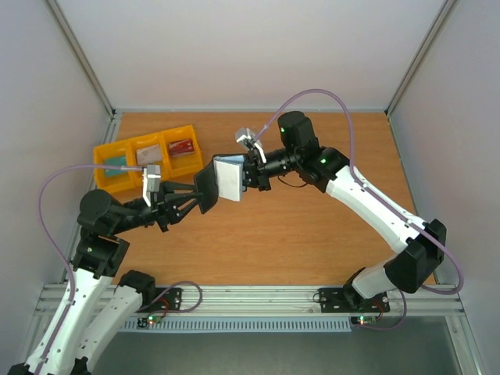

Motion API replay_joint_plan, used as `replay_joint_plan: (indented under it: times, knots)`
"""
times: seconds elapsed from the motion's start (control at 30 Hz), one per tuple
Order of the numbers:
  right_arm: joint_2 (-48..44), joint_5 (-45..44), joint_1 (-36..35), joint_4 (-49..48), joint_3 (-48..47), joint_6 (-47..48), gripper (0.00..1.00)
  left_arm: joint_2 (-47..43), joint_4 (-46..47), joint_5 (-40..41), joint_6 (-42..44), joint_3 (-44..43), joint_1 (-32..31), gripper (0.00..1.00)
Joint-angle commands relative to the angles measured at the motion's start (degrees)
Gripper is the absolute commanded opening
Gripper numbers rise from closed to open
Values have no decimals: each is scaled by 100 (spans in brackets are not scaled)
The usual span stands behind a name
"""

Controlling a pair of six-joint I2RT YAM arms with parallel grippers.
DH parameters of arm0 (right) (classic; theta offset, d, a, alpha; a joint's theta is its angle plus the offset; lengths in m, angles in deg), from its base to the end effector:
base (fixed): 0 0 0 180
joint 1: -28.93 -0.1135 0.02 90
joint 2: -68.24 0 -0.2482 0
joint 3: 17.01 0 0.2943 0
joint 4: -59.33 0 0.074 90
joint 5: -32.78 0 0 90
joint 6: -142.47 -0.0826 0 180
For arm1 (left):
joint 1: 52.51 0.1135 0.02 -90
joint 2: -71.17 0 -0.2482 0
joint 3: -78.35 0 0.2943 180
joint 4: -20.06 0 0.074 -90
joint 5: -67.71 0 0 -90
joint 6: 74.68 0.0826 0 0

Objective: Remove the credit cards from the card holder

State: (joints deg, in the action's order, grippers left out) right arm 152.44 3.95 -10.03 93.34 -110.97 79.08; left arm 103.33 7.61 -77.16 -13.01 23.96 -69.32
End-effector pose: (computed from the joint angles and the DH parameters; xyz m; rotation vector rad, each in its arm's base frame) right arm 0.2568 0.3007 0.3636 -1.5643 1.1494 1.1916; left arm 0.1739 -0.1231 0.3776 0.7052 1.4532 -1.2857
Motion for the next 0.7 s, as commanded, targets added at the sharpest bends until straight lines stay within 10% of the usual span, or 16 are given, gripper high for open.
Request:
replay_joint_plan:
  times: [0.0, 0.47, 0.67]
  knots:
    - [-265, -185, -73, -251, -59, -255, 1, -35, -622, 782, 438, 35, -21, 31]
    - [-145, -2941, -628, 339, -434, -1056, 1, -44, -1184, 1513, 1214, -70, -16, 96]
    - [110, -3910, -952, 520, -675, -1720, 1, -15, -1468, 1769, 1712, -138, -17, 99]
